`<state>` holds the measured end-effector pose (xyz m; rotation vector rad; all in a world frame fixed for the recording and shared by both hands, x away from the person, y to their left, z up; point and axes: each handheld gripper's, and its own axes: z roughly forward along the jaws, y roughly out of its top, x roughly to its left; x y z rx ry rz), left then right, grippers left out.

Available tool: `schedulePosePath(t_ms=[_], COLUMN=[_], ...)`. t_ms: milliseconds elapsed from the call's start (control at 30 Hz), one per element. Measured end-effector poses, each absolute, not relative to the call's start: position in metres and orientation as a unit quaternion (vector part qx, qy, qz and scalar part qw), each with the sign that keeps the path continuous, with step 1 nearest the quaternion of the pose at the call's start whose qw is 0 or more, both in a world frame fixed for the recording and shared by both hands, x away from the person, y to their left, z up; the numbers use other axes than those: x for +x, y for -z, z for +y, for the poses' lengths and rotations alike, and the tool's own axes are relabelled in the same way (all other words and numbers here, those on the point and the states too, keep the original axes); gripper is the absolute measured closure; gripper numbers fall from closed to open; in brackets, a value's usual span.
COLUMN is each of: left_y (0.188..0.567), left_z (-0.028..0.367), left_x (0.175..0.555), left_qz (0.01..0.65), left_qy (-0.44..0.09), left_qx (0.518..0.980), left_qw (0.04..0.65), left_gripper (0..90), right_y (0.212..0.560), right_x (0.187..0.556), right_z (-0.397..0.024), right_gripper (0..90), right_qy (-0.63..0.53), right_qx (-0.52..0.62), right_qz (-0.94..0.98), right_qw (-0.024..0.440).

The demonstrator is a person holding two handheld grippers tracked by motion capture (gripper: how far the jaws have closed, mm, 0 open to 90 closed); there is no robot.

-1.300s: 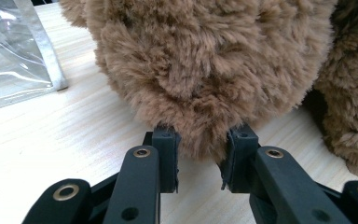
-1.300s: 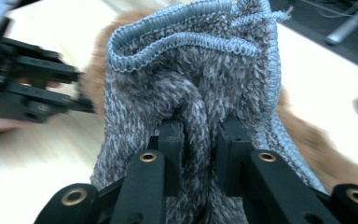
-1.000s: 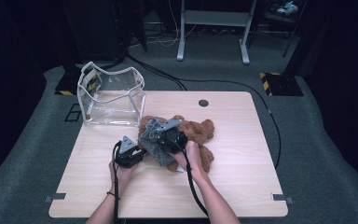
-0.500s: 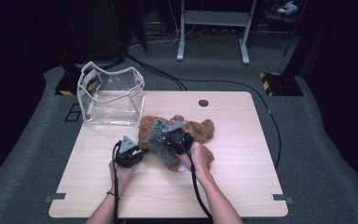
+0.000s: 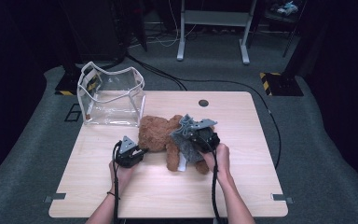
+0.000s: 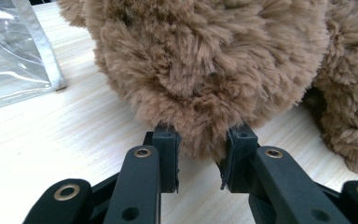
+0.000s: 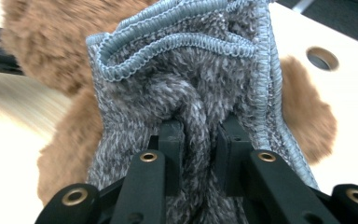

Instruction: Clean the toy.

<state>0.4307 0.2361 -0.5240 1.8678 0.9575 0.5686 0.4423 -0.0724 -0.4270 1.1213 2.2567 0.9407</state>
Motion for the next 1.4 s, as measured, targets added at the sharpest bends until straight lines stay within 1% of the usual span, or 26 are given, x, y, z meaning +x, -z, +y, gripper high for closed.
schedulePosePath(t_ms=[167, 367, 433, 533, 600, 700, 767, 800, 900, 1000, 1167, 1233, 1400], left_y=[0.524, 0.524, 0.524, 0.524, 0.524, 0.524, 0.524, 0.524, 0.524, 0.524, 0.524, 0.524, 0.524], left_z=[0.236, 0.236, 0.236, 0.236, 0.235, 0.236, 0.236, 0.236, 0.235, 0.236, 0.236, 0.236, 0.235], left_x=[0.431, 0.431, 0.431, 0.431, 0.431, 0.431, 0.431, 0.431, 0.431, 0.431, 0.432, 0.432, 0.432], left_qz=[0.39, 0.39, 0.391, 0.391, 0.391, 0.389, 0.389, 0.39, 0.391, 0.392, 0.393, 0.393, 0.395], left_qy=[-0.23, -0.23, -0.23, -0.233, -0.234, -0.233, -0.233, -0.233, -0.234, -0.231, -0.232, -0.232, -0.232], left_qx=[0.763, 0.763, 0.762, 0.761, 0.761, 0.765, 0.765, 0.763, 0.761, 0.761, 0.761, 0.761, 0.759], left_qw=[0.461, 0.462, 0.462, 0.462, 0.462, 0.458, 0.458, 0.46, 0.462, 0.462, 0.461, 0.461, 0.462], left_gripper=[71.6, 71.6, 71.6, 71.6, 71.6, 71.6, 71.6, 71.6, 71.6, 71.7, 71.7, 71.7, 71.8], right_y=[0.44, 0.462, 0.464, 0.455, 0.443, 0.427, 0.424, 0.424, 0.436, 0.45, 0.466, 0.472, 0.475], right_x=[0.434, 0.426, 0.423, 0.419, 0.415, 0.409, 0.408, 0.409, 0.415, 0.415, 0.408, 0.404, 0.39], right_z=[-0.092, -0.119, -0.127, -0.132, -0.129, -0.113, -0.097, -0.089, -0.071, -0.062, -0.065, -0.067, -0.071], right_gripper=[75.1, 75.1, 75.0, 74.9, 74.8, 74.8, 74.8, 74.8, 74.8, 74.9, 75.2, 75.4, 75.4], right_qy=[-0.332, -0.294, -0.293, -0.304, -0.316, -0.338, -0.343, -0.339, -0.322, -0.301, -0.29, -0.287, -0.279], right_qx=[0.435, 0.464, 0.473, 0.475, 0.465, 0.441, 0.422, 0.421, 0.408, 0.403, 0.404, 0.397, 0.387], right_qz=[0.807, 0.805, 0.8, 0.794, 0.791, 0.792, 0.797, 0.801, 0.818, 0.828, 0.836, 0.84, 0.848], right_qw=[0.223, 0.224, 0.222, 0.228, 0.238, 0.254, 0.262, 0.258, 0.246, 0.248, 0.231, 0.232, 0.23])
